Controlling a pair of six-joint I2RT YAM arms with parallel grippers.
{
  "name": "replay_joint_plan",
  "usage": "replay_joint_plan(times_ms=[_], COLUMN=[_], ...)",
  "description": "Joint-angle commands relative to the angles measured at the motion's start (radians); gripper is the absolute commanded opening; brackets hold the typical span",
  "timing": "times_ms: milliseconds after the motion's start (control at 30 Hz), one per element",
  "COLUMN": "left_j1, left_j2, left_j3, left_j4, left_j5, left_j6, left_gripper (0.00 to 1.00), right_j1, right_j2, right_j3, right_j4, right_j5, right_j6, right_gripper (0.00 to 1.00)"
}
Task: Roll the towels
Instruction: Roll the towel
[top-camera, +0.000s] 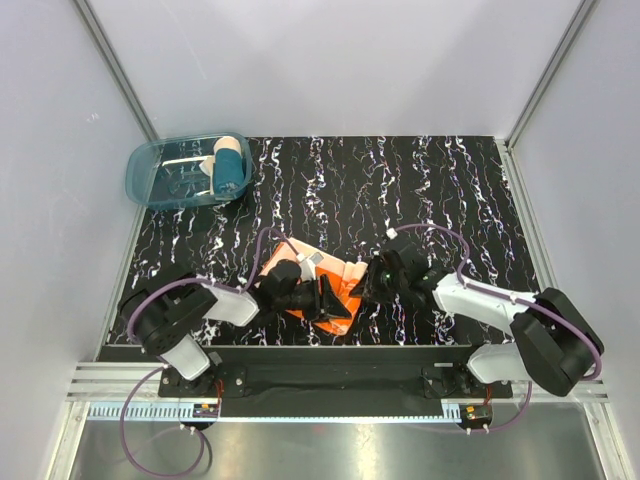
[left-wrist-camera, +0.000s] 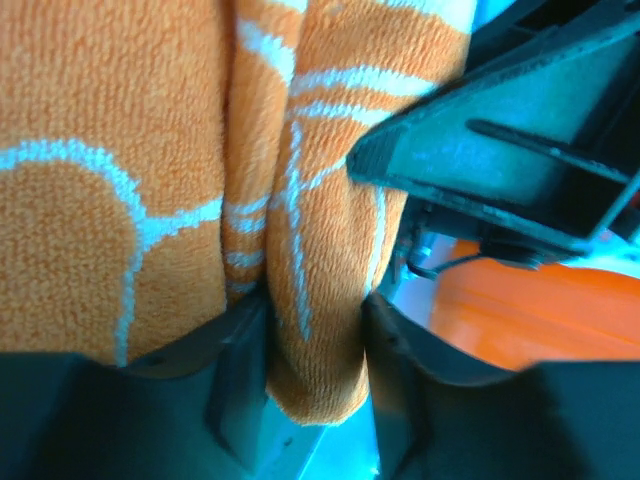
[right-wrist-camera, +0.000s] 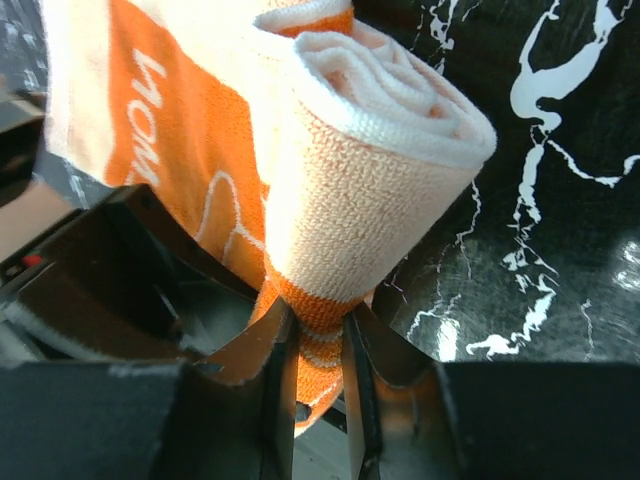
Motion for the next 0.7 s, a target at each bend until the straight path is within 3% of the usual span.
replay_joint_plan(times_ms=[0, 167, 200, 267, 300, 500, 667], left_j1=[-0.031, -0.097, -0.108, -0.138, -0.152, -0.253, -0.338], left_j2=[-0.080, -0.149, -0.156, -0.173, -0.179, -0.216, -0.223], left_j3=[0.070, 0.179, 0.195, 0.248, 0.271, 0.415, 0.489], left_j4=[-0.247, -0.517, -0.584, -0.647, -0.716, -0.928, -1.009], left_j5=[-0.126, -0.304, -0.333, -0.414, -0.448, -0.721, -0.881], left_j6=[0.162, 0.276, 0.291, 0.334, 0.349, 0.447, 0.518], left_gripper=[0.48, 0.64, 0.76, 0.84, 0.97, 0.99, 0.99], right_j1=[0.027, 0.051, 0.051, 0.062, 0.065, 0.087, 0.091], right_j2=[0.018, 0.073, 0.082, 0.111, 0.120, 0.179, 0.202], right_j3=[0.099, 0.183, 0.194, 0.226, 0.237, 0.328, 0.357], right_j4=[-0.127, -0.250, -0.282, -0.312, -0.345, -0.470, -0.493], right_j5=[0.061, 0.069, 0.070, 0.073, 0.075, 0.110, 0.115], right_j6=[-0.051, -0.099, -0.111, -0.128, -0.131, -0.154, -0.154], right_gripper=[0.18, 0.15, 0.13, 0.14, 0.13, 0.11, 0.10])
